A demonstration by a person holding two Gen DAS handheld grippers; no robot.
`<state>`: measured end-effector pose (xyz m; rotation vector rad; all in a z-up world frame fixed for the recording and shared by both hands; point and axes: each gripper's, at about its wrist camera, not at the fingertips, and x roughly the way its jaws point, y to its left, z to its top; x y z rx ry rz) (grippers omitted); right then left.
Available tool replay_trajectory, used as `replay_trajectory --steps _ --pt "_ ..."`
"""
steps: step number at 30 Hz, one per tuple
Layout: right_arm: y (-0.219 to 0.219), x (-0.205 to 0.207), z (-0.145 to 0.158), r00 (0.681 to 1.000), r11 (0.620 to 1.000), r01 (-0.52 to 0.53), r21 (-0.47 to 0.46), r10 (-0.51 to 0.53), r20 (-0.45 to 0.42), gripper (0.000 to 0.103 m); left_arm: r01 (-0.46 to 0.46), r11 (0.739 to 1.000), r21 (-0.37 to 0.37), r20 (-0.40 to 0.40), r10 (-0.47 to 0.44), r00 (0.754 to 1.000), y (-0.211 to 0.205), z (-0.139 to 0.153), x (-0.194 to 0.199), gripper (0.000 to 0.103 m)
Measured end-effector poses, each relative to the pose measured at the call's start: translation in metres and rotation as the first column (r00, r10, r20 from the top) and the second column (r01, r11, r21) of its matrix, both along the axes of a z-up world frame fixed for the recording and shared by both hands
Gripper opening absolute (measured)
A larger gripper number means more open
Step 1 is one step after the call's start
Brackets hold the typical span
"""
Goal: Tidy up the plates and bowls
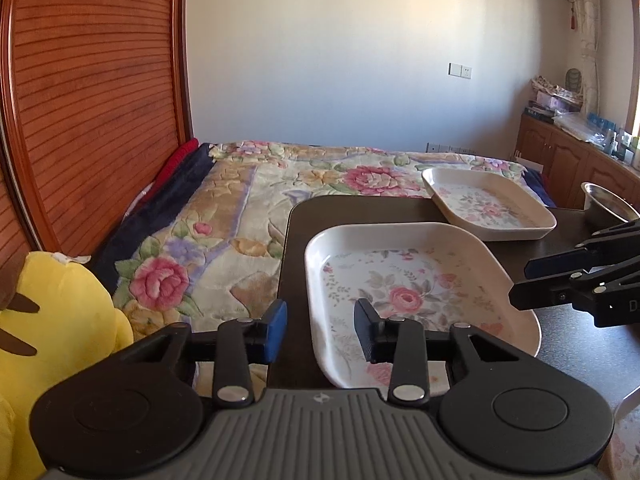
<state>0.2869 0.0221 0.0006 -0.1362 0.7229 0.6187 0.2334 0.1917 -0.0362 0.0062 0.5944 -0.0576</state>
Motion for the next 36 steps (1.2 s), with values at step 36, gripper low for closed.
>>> replay_trajectory --steps 36 --pt "0.006 0.015 -0.016 0.997 0.999 -0.034 -0.020 0.033 -0.076 0.019 0.041 0.999 0.017 -0.027 -0.040 0.999 -0.008 0.004 -0.005 0.017"
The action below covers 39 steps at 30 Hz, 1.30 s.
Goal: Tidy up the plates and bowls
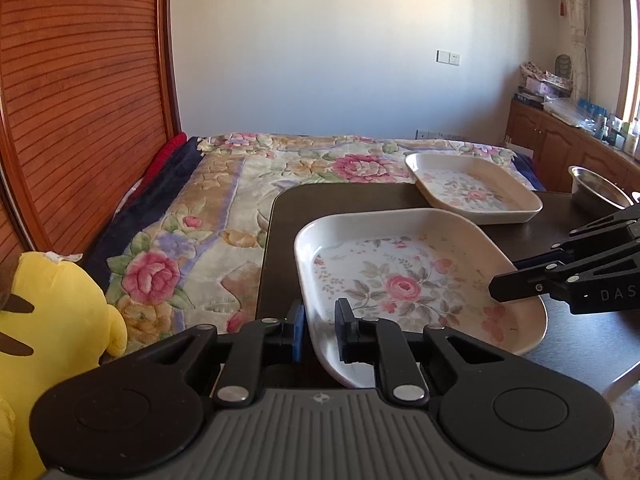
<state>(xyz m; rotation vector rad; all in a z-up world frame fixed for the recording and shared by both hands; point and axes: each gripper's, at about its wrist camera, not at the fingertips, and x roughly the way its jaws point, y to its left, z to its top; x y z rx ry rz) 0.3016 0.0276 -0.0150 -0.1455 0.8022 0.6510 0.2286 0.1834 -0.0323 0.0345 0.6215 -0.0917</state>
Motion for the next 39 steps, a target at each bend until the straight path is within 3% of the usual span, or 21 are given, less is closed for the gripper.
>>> replay_trajectory --steps 20,39 --pt "-0.047 -0.033 0.027 0.998 0.996 0.047 0.073 -0.051 0.045 0.019 0.057 0.998 0.011 0.059 -0.058 0.997 -0.048 0.027 -0.042 0.018" --pt "-0.107 -0.093 0.040 0.987 0.990 0.114 0.088 -0.123 0.106 0.019 0.143 0.989 0.037 0.082 -0.146 0.986 -0.101 0.034 -0.095 0.018"
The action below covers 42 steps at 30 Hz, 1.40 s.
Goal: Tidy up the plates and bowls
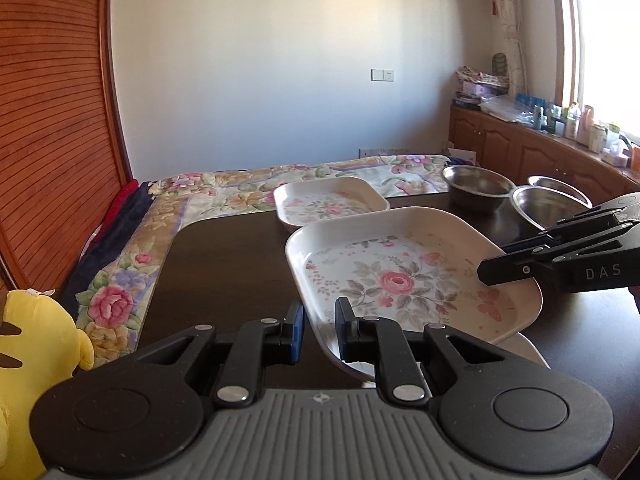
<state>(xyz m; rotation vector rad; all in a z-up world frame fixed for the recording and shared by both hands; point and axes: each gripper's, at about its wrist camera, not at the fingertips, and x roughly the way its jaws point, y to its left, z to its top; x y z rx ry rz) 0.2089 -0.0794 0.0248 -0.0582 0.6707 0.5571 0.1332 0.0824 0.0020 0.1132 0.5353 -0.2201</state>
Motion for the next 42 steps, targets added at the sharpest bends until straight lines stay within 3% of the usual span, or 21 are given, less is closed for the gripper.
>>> replay_trajectory --steps 28,42 --pt "-0.026 -0.058 -0.001 0.999 0.999 0.037 0.004 -0.037 0.009 0.019 0.028 0.999 -0.033 0.005 -0.027 1.000 -0.020 -0.007 -0.067 0.018" --pt "-0.030 -0.074 -0.012 0.998 0.998 0.058 0.026 -0.059 0.006 0.019 0.017 0.998 -0.054 -0.031 -0.018 0.999 -0.018 -0.031 -0.076 0.018"
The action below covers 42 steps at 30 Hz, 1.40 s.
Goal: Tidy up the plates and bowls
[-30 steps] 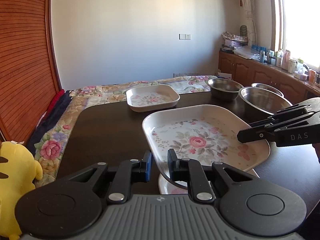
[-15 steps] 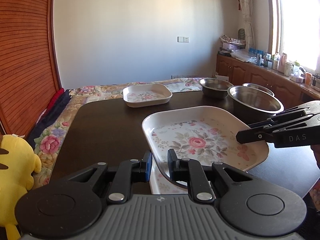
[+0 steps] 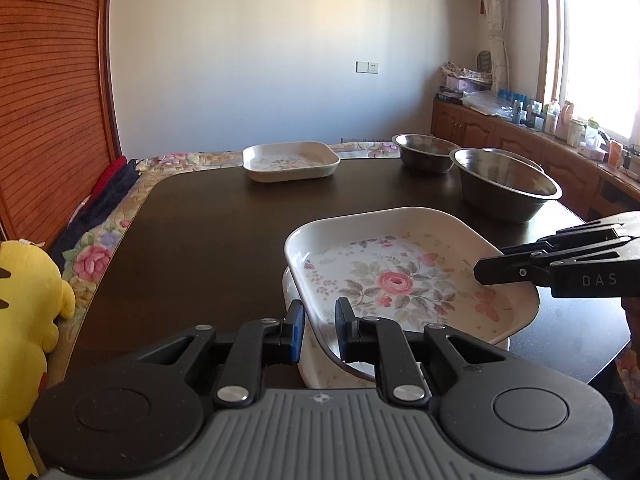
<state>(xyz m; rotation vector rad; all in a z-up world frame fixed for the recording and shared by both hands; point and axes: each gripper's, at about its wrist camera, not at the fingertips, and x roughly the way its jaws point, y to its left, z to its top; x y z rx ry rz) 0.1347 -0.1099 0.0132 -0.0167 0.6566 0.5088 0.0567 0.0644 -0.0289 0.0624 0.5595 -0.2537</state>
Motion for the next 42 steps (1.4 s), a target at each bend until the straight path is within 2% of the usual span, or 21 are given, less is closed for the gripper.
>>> replay_trajectory --steps 12,23,42 --pt "0.000 -0.009 -0.014 0.998 0.996 0.046 0.076 -0.049 0.038 0.019 -0.021 1.000 0.003 -0.004 0.021 1.000 -0.001 -0.007 0.001 0.018" --pt "0.009 -0.022 -0.022 0.991 0.996 0.075 0.045 -0.080 0.112 0.020 -0.020 0.999 0.040 -0.007 0.020 1.000 -0.002 -0.010 0.003 0.018" --pt "0.006 -0.026 -0.026 0.988 0.995 0.083 0.051 -0.089 0.128 0.021 -0.026 0.999 0.031 -0.005 0.026 1.000 -0.001 -0.012 0.003 0.018"
